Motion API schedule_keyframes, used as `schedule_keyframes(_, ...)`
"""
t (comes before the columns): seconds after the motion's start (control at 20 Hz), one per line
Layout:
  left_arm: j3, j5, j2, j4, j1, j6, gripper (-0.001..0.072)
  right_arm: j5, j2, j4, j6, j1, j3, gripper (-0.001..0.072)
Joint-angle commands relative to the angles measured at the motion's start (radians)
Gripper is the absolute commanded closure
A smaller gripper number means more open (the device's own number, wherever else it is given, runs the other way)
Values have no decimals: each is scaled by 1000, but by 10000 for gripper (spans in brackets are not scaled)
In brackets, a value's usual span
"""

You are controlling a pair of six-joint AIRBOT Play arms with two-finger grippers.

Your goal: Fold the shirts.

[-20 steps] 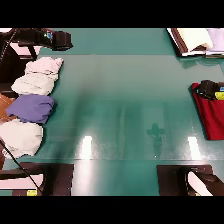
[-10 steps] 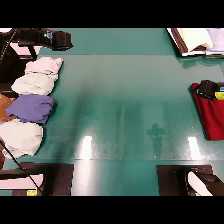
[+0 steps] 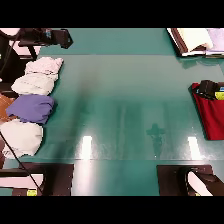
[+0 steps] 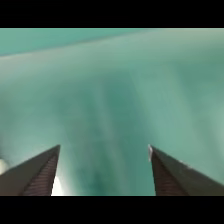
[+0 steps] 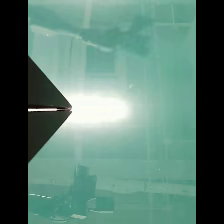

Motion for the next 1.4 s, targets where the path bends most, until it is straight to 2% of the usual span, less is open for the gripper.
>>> schedule_keyframes(0.0, -1, 22, -85, 296, 35, -119, 52, 0, 1, 0, 0, 1, 1, 697)
schedule_keyframes(0.2, -1, 42, -238, 290, 151, -197, 53, 0, 1, 0, 0, 1, 1, 697)
schedule_keyframes(0.4, -1, 72, -348, 288, 232, -206, 52, -15, 0, 0, 0, 1, 0, 697)
schedule_keyframes(0.55, -1, 111, -402, 288, 272, -274, 53, -43, 0, 0, 0, 1, 0, 697)
schedule_keyframes(0.75, -1, 137, -437, 287, 279, -273, 54, -53, -1, 0, 0, 1, 0, 697)
schedule_keyframes(0.8, -1, 140, -437, 286, 279, -274, 138, -53, -2, 0, 0, 1, 0, 697)
schedule_keyframes(0.9, 11, 135, -427, 280, 279, -273, 641, -56, -2, 1, 1, 1, 0, 697)
schedule_keyframes(0.95, 30, 121, -423, 280, 279, -273, 676, -62, -2, 2, 1, 1, 1, 697)
schedule_keyframes(1.1, 138, 71, -374, 278, 278, -268, 685, -93, 0, 36, 0, 1, 4, 697)
schedule_keyframes(1.35, 245, 102, -77, 277, 203, -151, 686, -133, -3, 33, -1, 3, 163, 697)
